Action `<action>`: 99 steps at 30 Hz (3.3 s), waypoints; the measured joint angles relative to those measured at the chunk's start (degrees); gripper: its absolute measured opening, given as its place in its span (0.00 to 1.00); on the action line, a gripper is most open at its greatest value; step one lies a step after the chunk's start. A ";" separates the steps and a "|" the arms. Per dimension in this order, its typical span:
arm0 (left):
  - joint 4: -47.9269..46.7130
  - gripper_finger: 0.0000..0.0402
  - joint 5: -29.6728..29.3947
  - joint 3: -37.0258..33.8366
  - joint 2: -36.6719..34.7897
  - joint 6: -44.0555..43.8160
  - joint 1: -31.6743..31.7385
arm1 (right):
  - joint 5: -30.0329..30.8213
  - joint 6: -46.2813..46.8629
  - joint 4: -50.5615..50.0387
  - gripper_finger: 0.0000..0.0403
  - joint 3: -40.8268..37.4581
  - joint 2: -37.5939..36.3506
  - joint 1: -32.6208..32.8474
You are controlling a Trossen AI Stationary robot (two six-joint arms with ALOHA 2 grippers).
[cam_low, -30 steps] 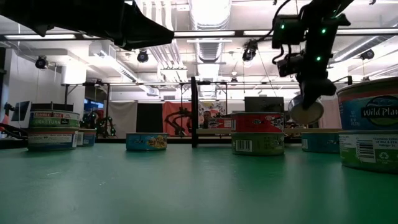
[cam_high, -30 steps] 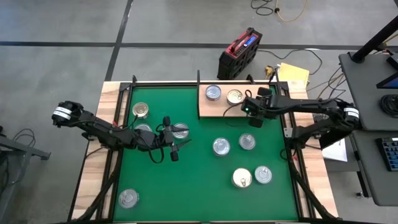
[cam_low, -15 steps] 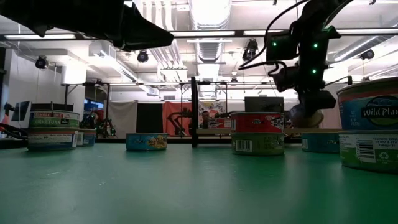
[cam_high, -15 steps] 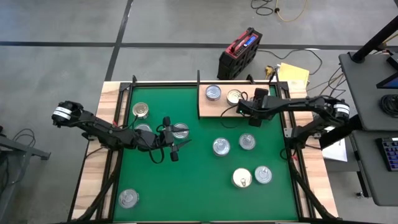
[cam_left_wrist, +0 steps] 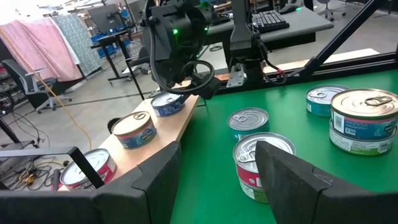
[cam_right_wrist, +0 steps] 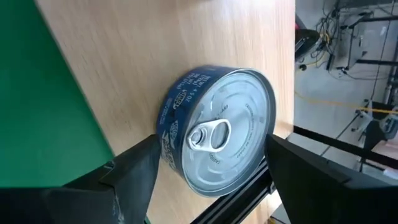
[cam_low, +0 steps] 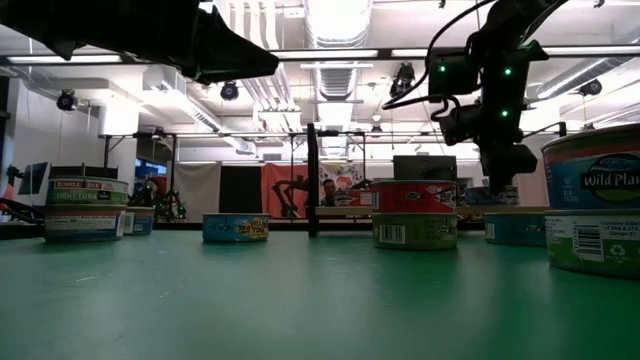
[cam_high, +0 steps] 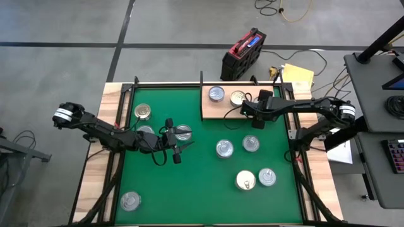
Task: Stack canned seafood by type on shelf
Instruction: Put the blue tuna can on the shelf, then adjust the blue tuna can on the table
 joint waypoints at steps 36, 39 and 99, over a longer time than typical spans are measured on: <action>-1.25 0.48 0.05 -0.02 0.00 -2.48 -0.02 | -14.56 21.10 4.83 0.02 2.38 -2.42 -15.45; -1.41 0.48 0.05 -0.02 0.00 -2.48 -0.02 | -14.55 20.86 6.43 0.02 2.38 -1.07 -15.48; 8.16 0.43 5.92 14.78 21.65 -24.58 -13.89 | 8.78 25.59 23.27 0.02 -0.77 -13.40 35.83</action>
